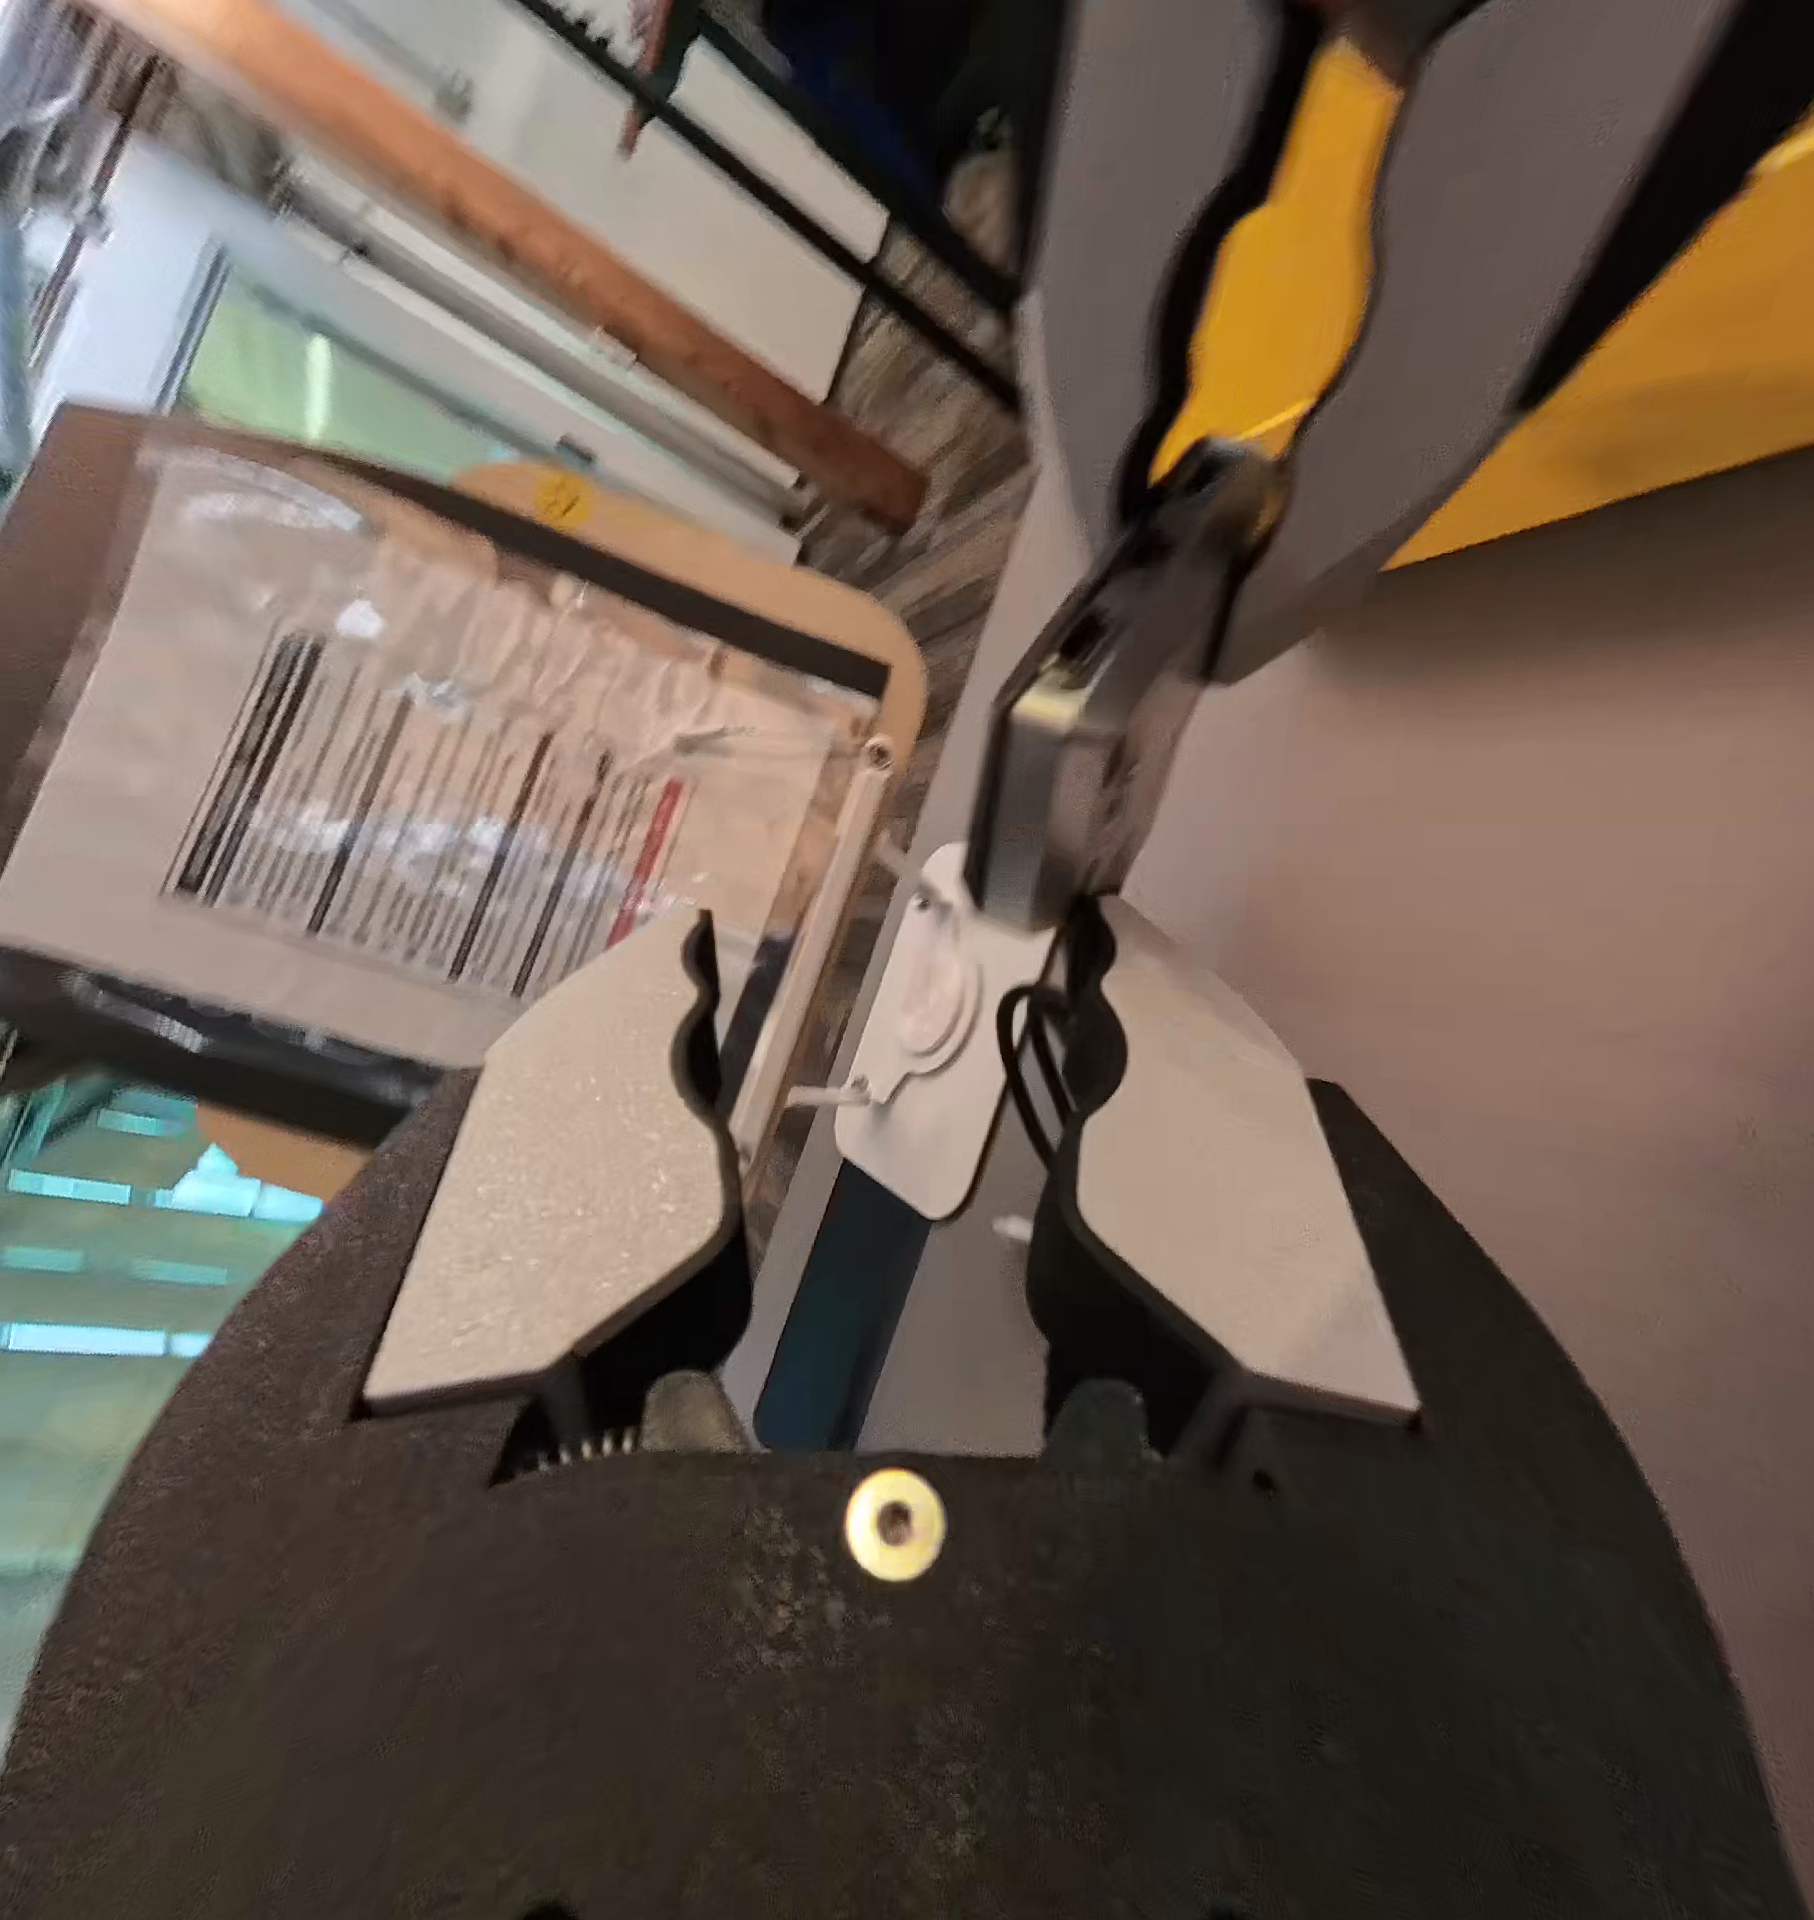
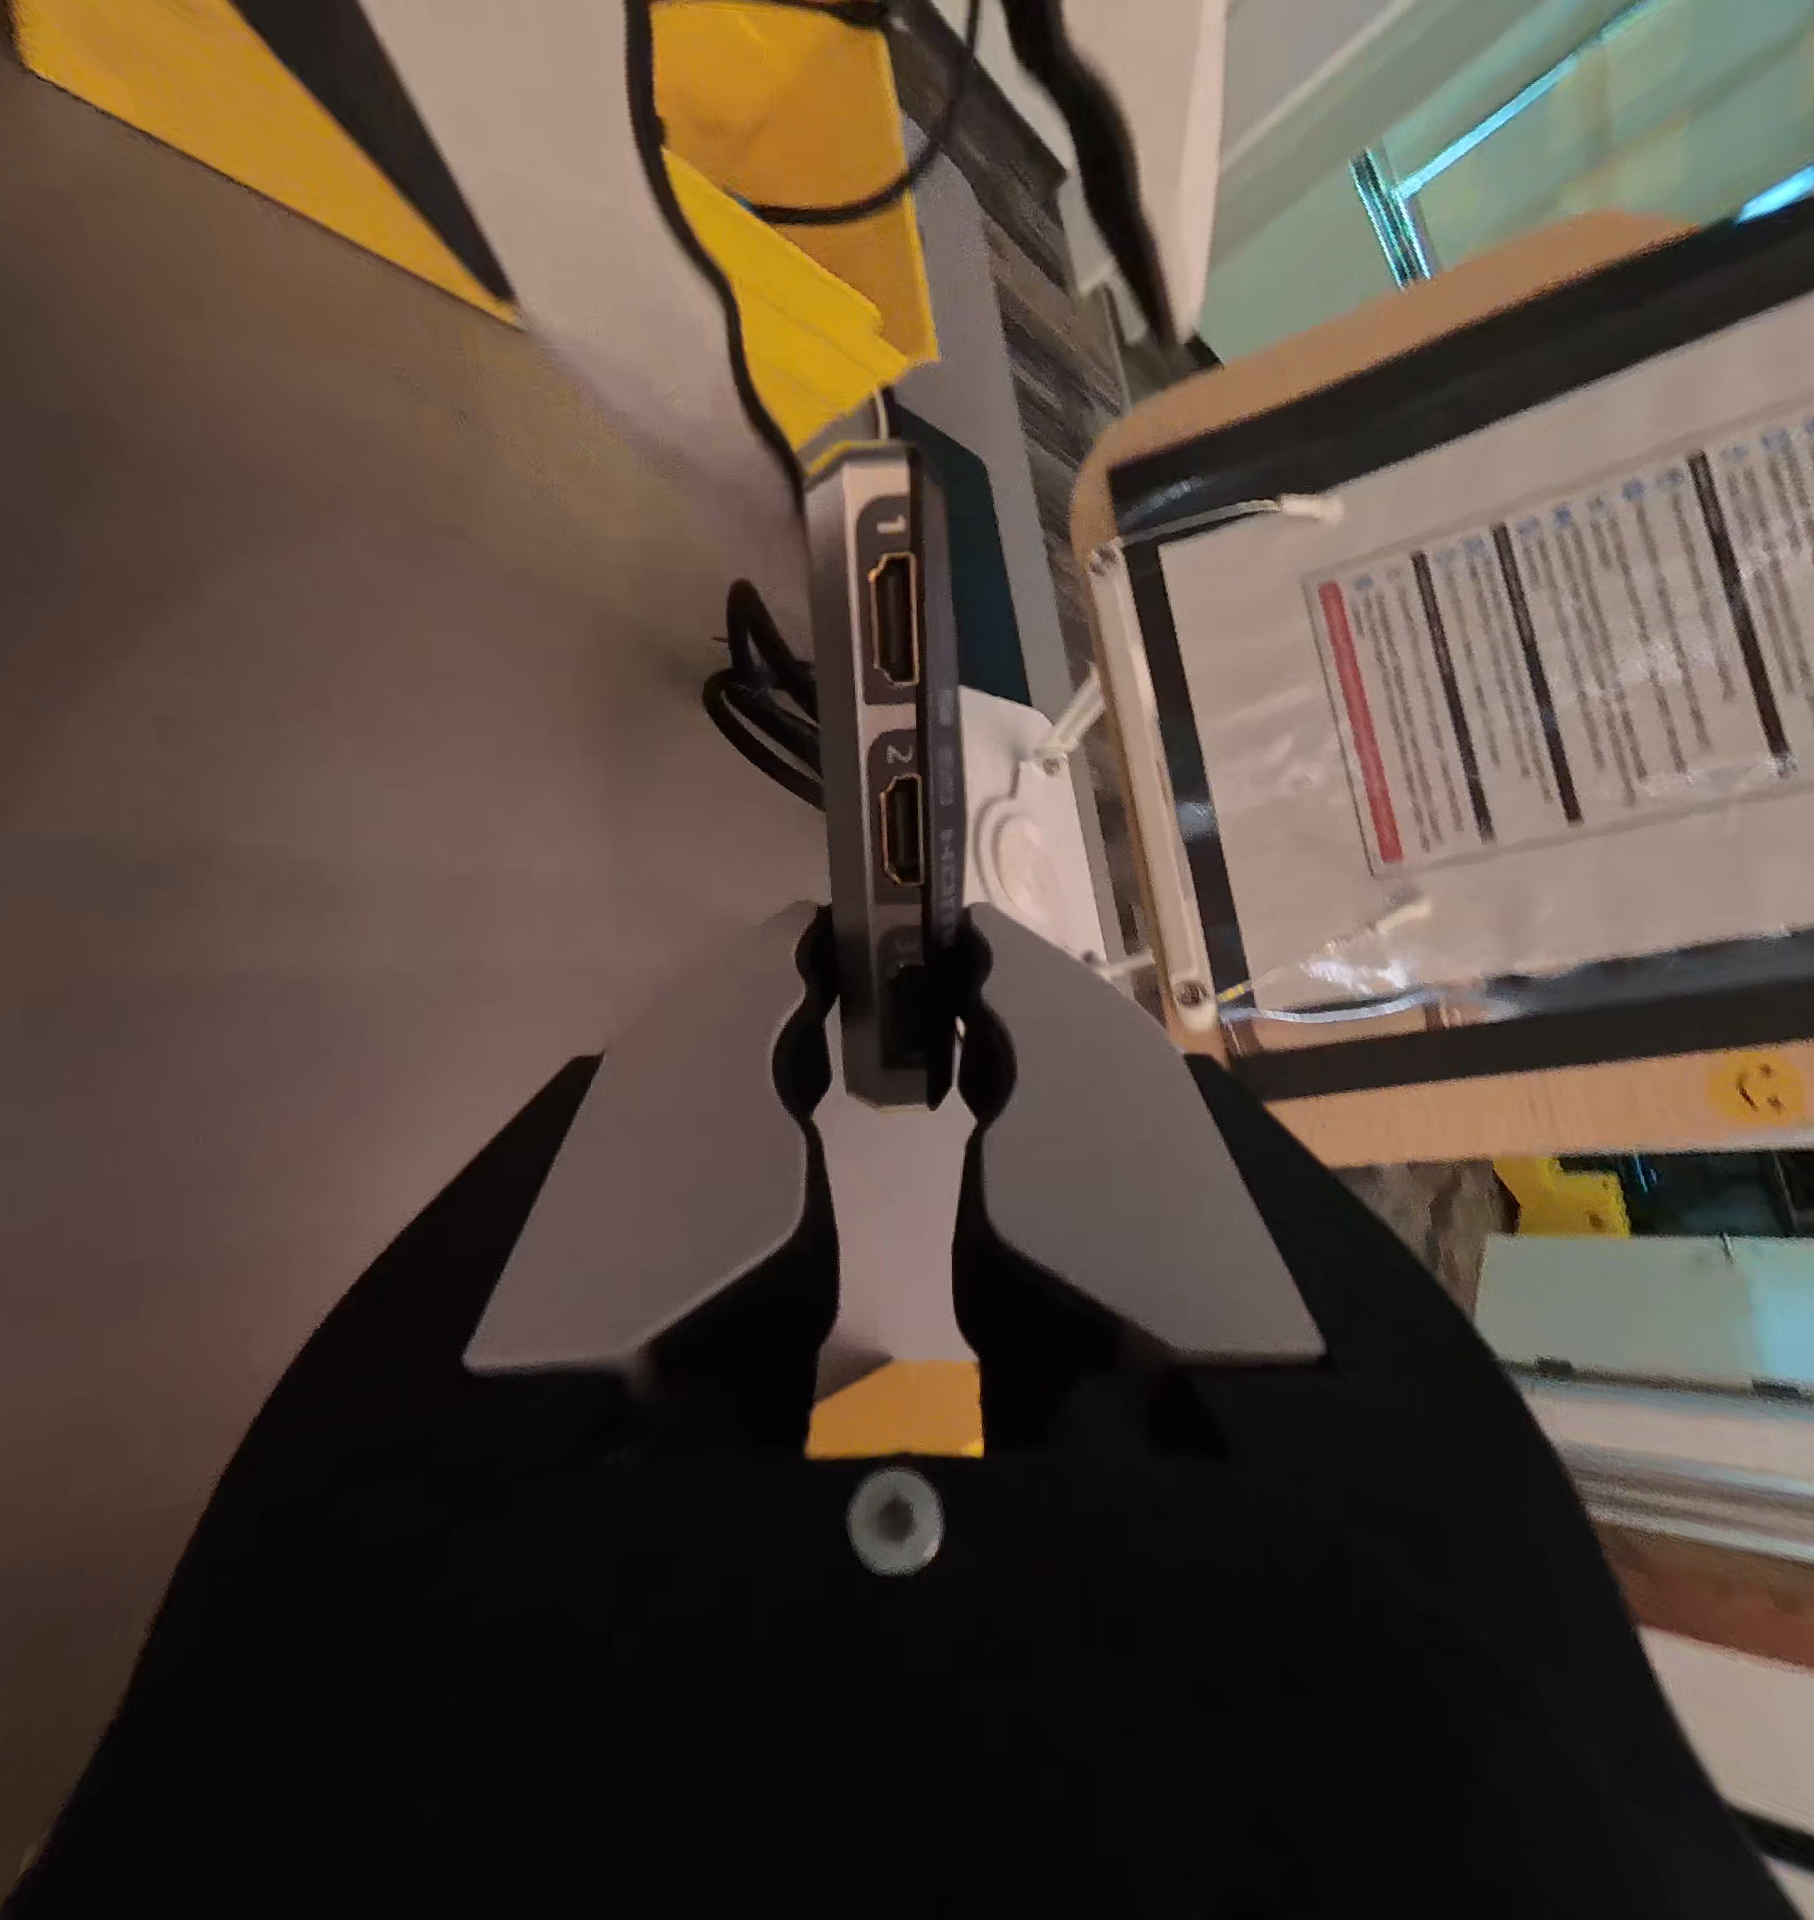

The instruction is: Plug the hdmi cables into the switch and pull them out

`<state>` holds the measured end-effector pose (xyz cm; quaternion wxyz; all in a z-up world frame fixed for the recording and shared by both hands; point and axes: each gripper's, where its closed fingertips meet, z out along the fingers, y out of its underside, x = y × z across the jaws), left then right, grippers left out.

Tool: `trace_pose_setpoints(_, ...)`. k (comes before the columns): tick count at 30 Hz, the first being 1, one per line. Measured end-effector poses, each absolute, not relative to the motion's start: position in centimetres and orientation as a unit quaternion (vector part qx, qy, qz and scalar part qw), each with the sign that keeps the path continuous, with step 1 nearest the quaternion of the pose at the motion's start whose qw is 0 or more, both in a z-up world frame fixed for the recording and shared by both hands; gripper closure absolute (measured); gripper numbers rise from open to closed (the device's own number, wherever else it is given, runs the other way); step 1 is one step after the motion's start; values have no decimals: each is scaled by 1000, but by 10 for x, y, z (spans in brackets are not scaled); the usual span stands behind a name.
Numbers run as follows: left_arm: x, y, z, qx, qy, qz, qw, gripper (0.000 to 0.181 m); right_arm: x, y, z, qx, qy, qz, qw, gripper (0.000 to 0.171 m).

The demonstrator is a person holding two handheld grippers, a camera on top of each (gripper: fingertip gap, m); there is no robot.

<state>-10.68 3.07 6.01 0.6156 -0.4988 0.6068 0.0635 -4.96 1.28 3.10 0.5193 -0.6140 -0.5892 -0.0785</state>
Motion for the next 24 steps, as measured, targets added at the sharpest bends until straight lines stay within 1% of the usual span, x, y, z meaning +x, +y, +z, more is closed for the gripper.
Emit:
trace_pose_setpoints(4, -131, 58, 78, -550, 523, 95, 644, 121, -25, 18, 41, -626, -566, -128, 522, 150)
trace_pose_setpoints(6, -139, 65, 82, -561, 501, 103, 651, 122, -15, 18, 54, -620, -552, -149, 538, 149)
trace_pose_setpoints(16, -143, 76, 65, -581, 516, 126, 617, 119, 40, -14, 124, -603, -470, -239, 599, 150)
trace_pose_setpoints(24, -143, 77, 62, -583, 522, 127, 610, 121, 96, -51, 167, -597, -387, -267, 650, 150)
